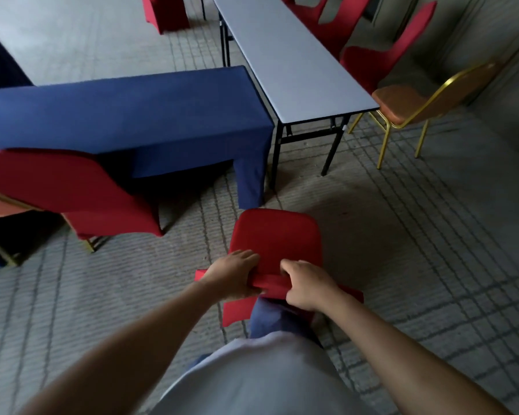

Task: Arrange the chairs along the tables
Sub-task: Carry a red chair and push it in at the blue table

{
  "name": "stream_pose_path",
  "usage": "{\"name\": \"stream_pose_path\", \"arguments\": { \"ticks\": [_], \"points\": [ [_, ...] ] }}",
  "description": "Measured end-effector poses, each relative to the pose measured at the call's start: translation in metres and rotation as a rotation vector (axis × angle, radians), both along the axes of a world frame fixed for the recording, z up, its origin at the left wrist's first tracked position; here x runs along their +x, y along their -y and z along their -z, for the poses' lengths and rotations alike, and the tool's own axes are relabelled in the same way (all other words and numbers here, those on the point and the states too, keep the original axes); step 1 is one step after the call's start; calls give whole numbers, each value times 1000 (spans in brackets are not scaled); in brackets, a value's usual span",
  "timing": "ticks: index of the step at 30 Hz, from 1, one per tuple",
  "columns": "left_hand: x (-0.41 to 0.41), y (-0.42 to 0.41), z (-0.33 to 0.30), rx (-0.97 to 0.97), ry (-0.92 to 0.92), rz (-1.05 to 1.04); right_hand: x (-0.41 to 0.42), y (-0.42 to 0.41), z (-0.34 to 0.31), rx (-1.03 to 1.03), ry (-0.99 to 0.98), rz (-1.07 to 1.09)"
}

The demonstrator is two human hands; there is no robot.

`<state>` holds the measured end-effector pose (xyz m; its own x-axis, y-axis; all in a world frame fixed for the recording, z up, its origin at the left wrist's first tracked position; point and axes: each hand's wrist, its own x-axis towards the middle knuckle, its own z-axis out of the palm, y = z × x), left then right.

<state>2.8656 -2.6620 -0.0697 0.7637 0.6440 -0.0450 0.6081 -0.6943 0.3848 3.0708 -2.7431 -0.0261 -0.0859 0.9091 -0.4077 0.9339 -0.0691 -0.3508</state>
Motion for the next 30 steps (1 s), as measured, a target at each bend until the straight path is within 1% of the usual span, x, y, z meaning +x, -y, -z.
{"name": "stream_pose_path", "arguments": {
  "ticks": [9, 17, 20, 23, 28, 30],
  "points": [
    [-54, 7, -8, -8, 21, -174, -46, -29, -5, -16, -33, -112],
    [-90, -23, -10, 79, -11, -254, -77, -86, 2, -15, -27, -226],
    [-103, -48, -3, 86, -22, -283, -89, -118, 11, -20, -36, -258],
    [-113, -73, 7, 40, -4, -325, -98, -146, 20, 20, -43, -289],
    [-121, -157, 26, -68, 4, -399, -101, -231, 34, 119, -51, -310],
    [-120, -193, 25, -78, 1, -416, -99, -267, 38, 178, -71, -299]
  ]
}}
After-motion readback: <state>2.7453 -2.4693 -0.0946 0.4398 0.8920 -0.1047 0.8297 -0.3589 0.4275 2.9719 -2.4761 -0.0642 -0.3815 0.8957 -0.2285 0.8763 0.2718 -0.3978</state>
